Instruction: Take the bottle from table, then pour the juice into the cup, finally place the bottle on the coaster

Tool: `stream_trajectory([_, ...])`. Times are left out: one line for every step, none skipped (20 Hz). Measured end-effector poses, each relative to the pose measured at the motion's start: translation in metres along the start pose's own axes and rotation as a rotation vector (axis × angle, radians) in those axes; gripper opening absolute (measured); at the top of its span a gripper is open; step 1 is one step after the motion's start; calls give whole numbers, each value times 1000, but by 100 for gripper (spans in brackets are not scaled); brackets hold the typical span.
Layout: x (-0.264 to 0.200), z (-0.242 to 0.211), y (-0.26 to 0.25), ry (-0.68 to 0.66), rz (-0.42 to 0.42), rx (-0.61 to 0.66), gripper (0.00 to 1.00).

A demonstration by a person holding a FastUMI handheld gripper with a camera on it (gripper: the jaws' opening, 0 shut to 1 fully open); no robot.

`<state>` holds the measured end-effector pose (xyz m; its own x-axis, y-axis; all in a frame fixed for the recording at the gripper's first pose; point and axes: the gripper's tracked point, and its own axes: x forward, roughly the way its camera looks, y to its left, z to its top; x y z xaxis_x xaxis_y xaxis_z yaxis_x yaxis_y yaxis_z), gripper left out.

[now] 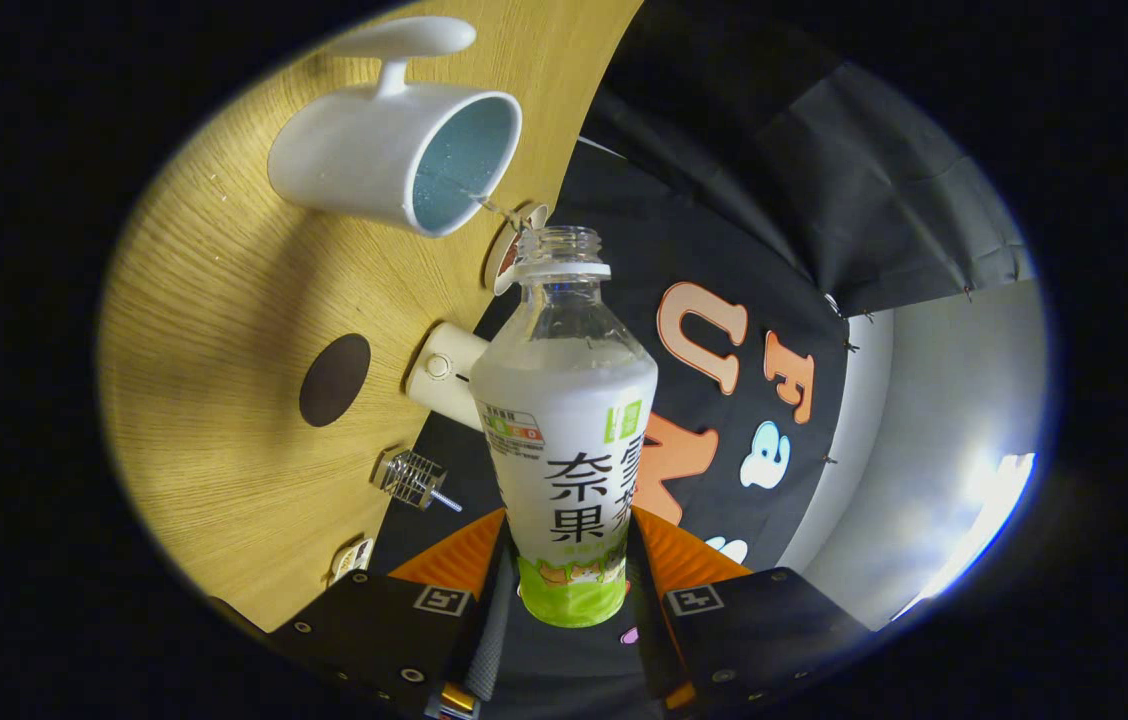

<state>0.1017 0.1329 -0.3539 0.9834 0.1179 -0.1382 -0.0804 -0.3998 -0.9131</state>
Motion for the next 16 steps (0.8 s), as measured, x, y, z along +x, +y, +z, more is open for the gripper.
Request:
stream_trajectory([0,1,-2,-5,-6,-14,56])
stream_trajectory([0,4,-3,-12,-10,-25,56])
stream_trajectory([1,6,-3,-16,-8,-30,56])
stream_trajectory([1,7,-3,-21,-8,-33,56])
stream_trajectory([2,9,-3,-25,-9,-40,56])
stream_trajectory([1,10,-4,-28,-10,-48,56])
stream_trajectory([3,11,-5,-31,-13,-56,56])
stream_trajectory([2,12,-6,-36,-14,-66,56])
stream_trajectory([4,13,-8,-38,-16,-73,56])
stream_trajectory([4,14,-9,-44,-14,-77,56])
stream_trajectory([5,14,-9,-47,-13,-82,56])
stream_trajectory([5,15,-10,-51,-11,-92,56])
stream_trajectory([5,14,-11,-57,-13,-108,56])
stream_trajectory([3,14,-12,-64,-13,-124,56])
stream_trajectory([1,14,-14,-67,-16,-135,56])
stream_trajectory([0,14,-15,-73,-15,-139,56])
